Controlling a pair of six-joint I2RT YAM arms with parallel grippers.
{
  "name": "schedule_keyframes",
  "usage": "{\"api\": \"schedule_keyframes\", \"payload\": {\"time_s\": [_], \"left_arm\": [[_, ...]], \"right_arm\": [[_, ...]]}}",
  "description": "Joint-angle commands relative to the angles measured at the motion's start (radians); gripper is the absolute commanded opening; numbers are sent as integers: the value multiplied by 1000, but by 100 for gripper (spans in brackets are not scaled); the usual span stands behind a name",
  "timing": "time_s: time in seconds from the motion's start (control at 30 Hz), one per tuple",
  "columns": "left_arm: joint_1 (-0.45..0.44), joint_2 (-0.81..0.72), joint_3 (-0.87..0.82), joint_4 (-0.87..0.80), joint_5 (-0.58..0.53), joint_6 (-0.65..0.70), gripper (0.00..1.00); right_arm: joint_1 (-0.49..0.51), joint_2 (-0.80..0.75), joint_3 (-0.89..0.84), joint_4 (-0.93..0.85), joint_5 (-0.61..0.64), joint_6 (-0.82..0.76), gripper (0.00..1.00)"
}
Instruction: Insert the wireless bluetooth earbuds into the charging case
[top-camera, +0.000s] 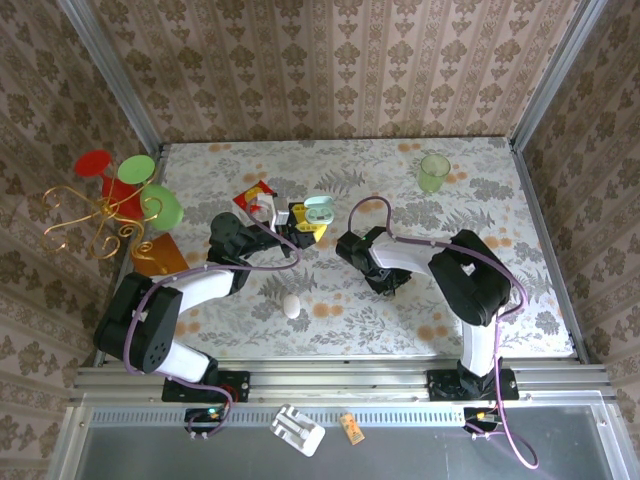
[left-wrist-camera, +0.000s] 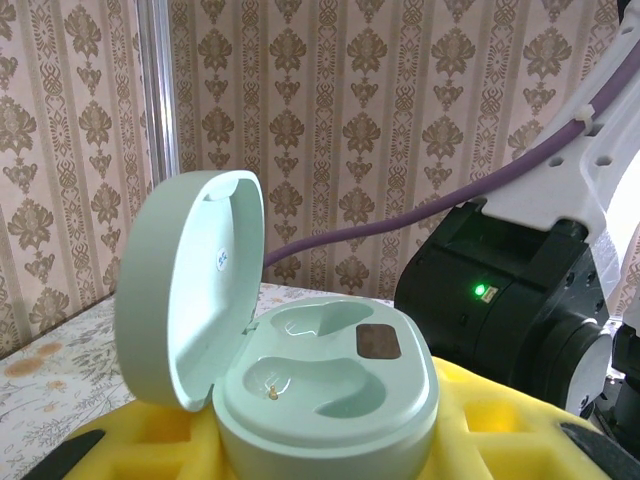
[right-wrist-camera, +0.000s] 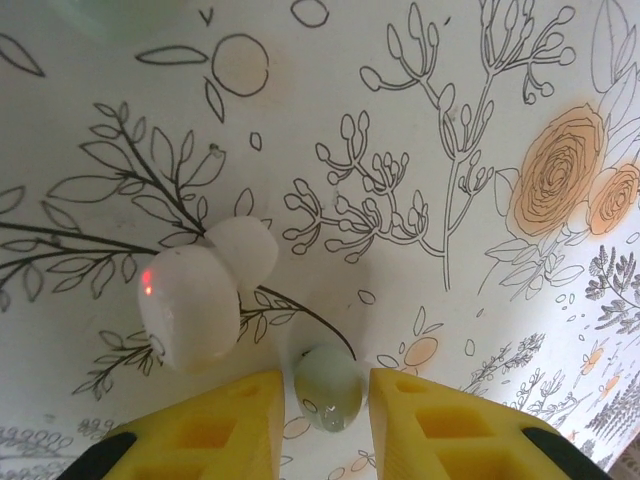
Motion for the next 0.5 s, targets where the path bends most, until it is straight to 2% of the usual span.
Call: {"api": "schedule_keyframes", "payload": {"time_s": [0.0, 0.27, 0.47], "left_arm": [[10, -24, 2, 19, -1, 20, 11], [11, -20, 8, 19, 3, 17, 11], [10, -11, 10, 20, 2, 19, 11]], "right_arm": [[6, 31, 29, -44, 40, -8, 29], [6, 44, 40, -60, 61, 1, 23], [3, -29, 37, -44, 33, 17, 19]]}}
